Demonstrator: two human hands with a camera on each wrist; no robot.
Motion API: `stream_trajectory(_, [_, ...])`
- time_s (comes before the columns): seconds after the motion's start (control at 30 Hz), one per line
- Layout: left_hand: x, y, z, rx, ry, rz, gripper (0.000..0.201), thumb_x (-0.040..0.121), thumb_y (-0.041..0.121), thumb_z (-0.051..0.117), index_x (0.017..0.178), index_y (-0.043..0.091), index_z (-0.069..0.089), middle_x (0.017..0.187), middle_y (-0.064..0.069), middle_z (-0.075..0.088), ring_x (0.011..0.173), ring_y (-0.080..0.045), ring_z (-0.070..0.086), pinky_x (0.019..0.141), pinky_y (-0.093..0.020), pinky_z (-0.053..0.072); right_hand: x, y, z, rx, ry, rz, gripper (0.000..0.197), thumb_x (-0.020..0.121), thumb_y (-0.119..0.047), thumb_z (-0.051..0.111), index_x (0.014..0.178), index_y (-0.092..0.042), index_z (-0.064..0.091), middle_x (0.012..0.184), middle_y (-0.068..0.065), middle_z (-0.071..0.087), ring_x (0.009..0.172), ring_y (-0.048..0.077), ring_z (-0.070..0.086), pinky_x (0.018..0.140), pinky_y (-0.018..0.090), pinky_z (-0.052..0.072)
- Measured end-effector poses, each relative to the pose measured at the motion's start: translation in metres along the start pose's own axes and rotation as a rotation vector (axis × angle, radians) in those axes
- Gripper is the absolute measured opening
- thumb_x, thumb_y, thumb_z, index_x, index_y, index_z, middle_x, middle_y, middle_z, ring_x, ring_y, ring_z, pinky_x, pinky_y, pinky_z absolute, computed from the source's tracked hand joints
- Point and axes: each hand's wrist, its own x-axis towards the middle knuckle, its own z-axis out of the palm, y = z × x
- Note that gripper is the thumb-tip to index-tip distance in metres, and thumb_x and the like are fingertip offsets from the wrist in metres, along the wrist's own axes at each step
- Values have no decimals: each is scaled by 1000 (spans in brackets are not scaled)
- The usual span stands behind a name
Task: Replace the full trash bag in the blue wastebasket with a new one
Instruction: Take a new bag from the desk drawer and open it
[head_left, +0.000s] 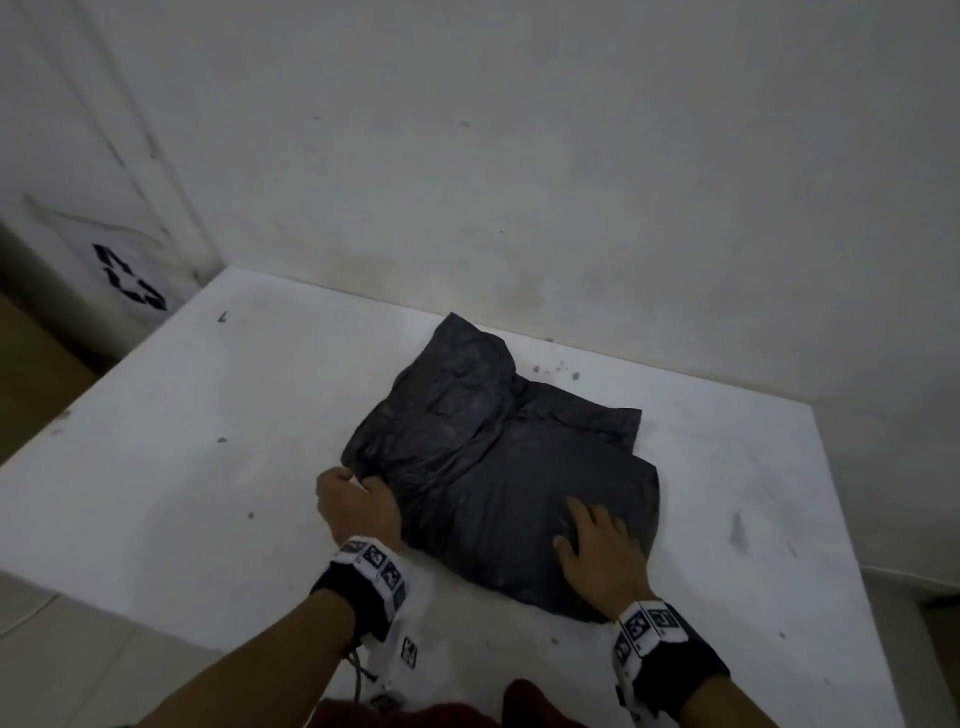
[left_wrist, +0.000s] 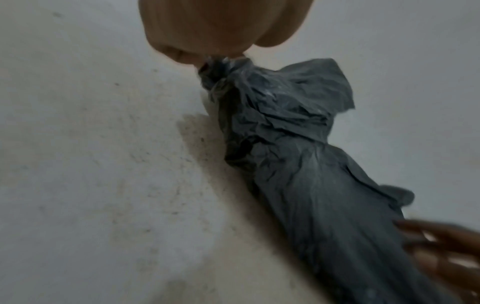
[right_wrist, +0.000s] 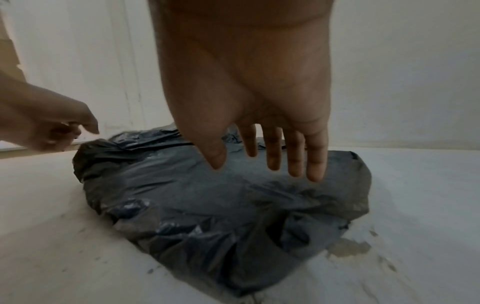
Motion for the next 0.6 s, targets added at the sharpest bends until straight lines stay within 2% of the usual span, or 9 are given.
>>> stream_trajectory(0.1, [-16,5,-2,161,-73,562,17,85,14,47,95,4,56,95,-19,58,87,-35,55,75,-41,44,4,-9,0,-21,-1,-67,65,97,-50,37,153,-31,10,162,0,9,147,30,13,115,50,23])
stream_trajectory(0.13, [-21,8,0,226,-189,729,21,86,21,44,99,10,57,101,-15,60,93,-34,57,77,-40,46,4,-10,2,-57,-14,-99,67,96,-54,34,153,-35,5,163,-2,2,149,30,5,116,51,18])
stream_trajectory(0.2, [-25,9,7,457,-508,956,38,90,36,35,121,21,54,129,-8,55,123,-32,50,95,-44,43,4,-8,10,-142,-65,-139,68,94,-60,27,152,-40,-3,163,-5,-8,149,30,-3,117,53,13])
stream_trajectory(0.23, [-24,8,10,620,-667,975,51,91,45,27,134,26,46,145,-4,44,137,-29,37,107,-48,35,2,-5,14,-169,-116,-126,68,94,-62,25,152,-41,-4,162,-6,-10,149,31,-4,117,54,13])
stream_trajectory(0.3, [-15,8,15,960,-893,778,66,91,59,12,151,32,19,161,5,14,148,-28,10,118,-52,13,-3,1,23,-206,-202,-81,67,95,-63,25,152,-40,-3,162,-7,-11,149,33,-3,116,53,17])
stream_trajectory(0.4, [-2,10,20,1133,-991,437,61,99,56,12,154,30,1,162,8,-4,148,-32,-2,119,-50,0,-8,6,27,-209,-254,-62,68,95,-61,30,153,-36,5,163,-4,-5,147,36,7,116,49,25])
stream_trajectory(0.43, [-1,11,23,1118,-972,435,61,99,54,10,154,29,1,162,7,-3,148,-31,-3,119,-50,0,-7,6,25,-182,-251,-76,66,95,-58,33,153,-35,12,163,-2,1,146,33,15,115,46,28])
stream_trajectory(0.5, [-4,14,27,1124,-890,595,65,96,57,3,154,28,6,162,5,1,149,-29,-2,119,-51,1,-1,5,15,-68,-181,-101,58,96,-52,38,150,-35,25,161,-1,16,142,27,29,114,39,31])
stream_trajectory(0.6, [-8,14,27,1209,-874,711,68,93,63,2,153,32,8,162,4,0,149,-30,-5,117,-55,-5,5,10,0,-10,-145,-62,57,98,-47,38,151,-36,20,163,-2,6,144,35,21,114,45,30])
